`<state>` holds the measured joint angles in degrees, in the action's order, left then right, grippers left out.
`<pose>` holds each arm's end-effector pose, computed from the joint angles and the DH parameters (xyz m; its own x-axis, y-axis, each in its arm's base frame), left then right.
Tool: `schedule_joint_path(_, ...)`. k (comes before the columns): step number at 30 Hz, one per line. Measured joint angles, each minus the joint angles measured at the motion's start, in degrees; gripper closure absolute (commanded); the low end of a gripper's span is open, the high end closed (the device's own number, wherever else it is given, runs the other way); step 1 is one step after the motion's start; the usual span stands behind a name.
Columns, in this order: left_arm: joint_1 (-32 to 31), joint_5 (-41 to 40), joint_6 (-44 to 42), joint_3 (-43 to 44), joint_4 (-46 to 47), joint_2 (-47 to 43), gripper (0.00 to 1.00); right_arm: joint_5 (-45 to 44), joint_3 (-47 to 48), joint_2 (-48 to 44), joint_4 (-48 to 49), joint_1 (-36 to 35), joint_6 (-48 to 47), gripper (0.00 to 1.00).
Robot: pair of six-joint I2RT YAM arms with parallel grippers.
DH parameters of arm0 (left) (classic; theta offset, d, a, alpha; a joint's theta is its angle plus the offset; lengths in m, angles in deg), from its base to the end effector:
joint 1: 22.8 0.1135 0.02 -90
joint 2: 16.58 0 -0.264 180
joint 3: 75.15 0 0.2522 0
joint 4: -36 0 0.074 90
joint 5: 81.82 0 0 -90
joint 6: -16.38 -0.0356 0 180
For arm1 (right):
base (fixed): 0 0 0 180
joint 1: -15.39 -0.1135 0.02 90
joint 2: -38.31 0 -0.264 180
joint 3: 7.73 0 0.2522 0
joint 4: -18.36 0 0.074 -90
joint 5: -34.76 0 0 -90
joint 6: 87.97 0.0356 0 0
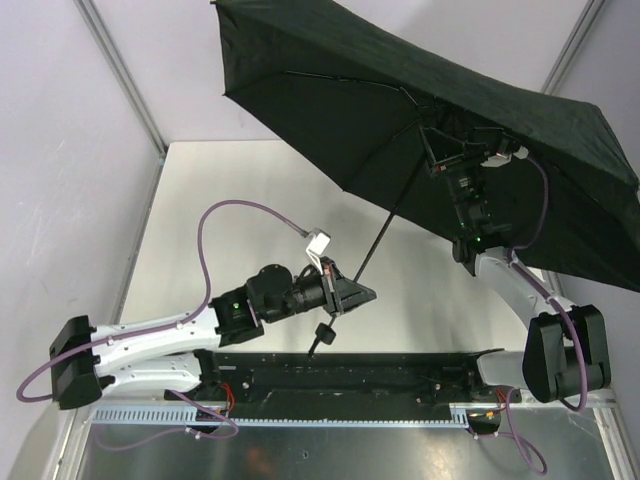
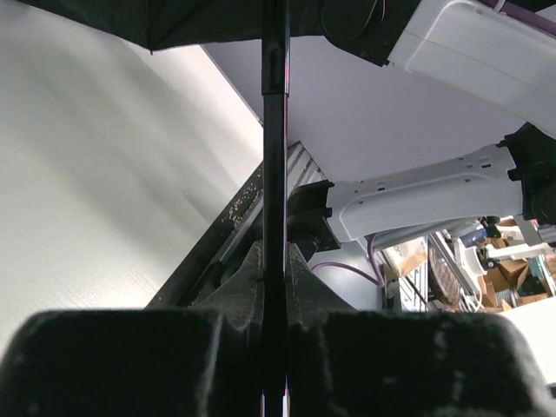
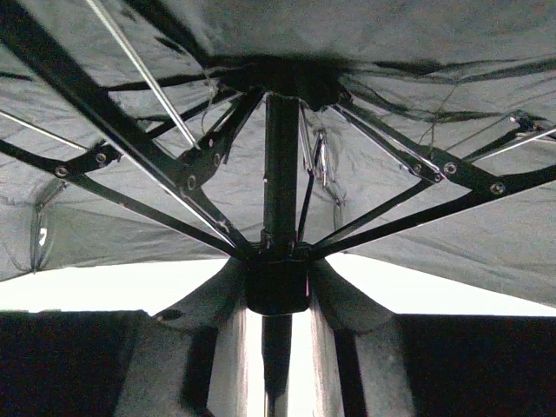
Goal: Put away the umbrella
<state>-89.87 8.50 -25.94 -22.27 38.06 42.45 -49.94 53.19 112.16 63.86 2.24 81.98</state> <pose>0.0950 -0.2250 0.3050 -0.7013 -0.2400 -0.6713 0.6010 0.3074 -0.7378 0.2764 0.0680 0.3696 -0.2062 0.9587 -0.1960 -0.5689 0.0455 0.8211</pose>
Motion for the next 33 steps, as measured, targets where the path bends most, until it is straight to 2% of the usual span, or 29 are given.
schedule_joint_path(4, 2.27, 3.72, 0.11, 0.24, -0.55, 0.28, 1.00, 3.72, -0.04, -0.02, 0.46, -0.46, -0.50, 1.00)
schedule_joint_path(7, 4.72, 7.52, 0.15, 1.66, -2.73, 1.01, 1.00, 4.44, -0.63, -1.05, -2.49, -3.65, -2.38, 1.00)
schedule_joint_path(15, 6.38, 16.13, -2.80, 2.75, -15.37, -0.94, 1.00, -1.84, -6.32, -10.14, -14.16, -11.28, -7.61, 1.00)
schedule_joint_path(20, 6.58, 18.18, -3.28, 5.53, -17.92, 0.76, 0.75, -3.13, -6.19, -12.20, -16.20, -10.91, -9.09, 1.00)
schedule_joint_path(24, 9.09, 15.04, -2.19, 6.10, -12.39, 3.41, 0.58, 4.74, -6.05, -10.86, -16.46, -9.46, -8.07, 1.00)
schedule_joint_path(29, 9.11, 12.70, -1.07, 3.98, -8.11, 3.52, 0.53, 10.54, -2.78, -5.99, -15.96, -6.27, -5.73, 1.00)
schedule_joint_path(33, 8.68, 11.78, -0.31, 0.17, -5.90, 2.05, 0.42, 13.92, 1.09, -3.48, -15.98, -4.02, -5.60, 1.00)
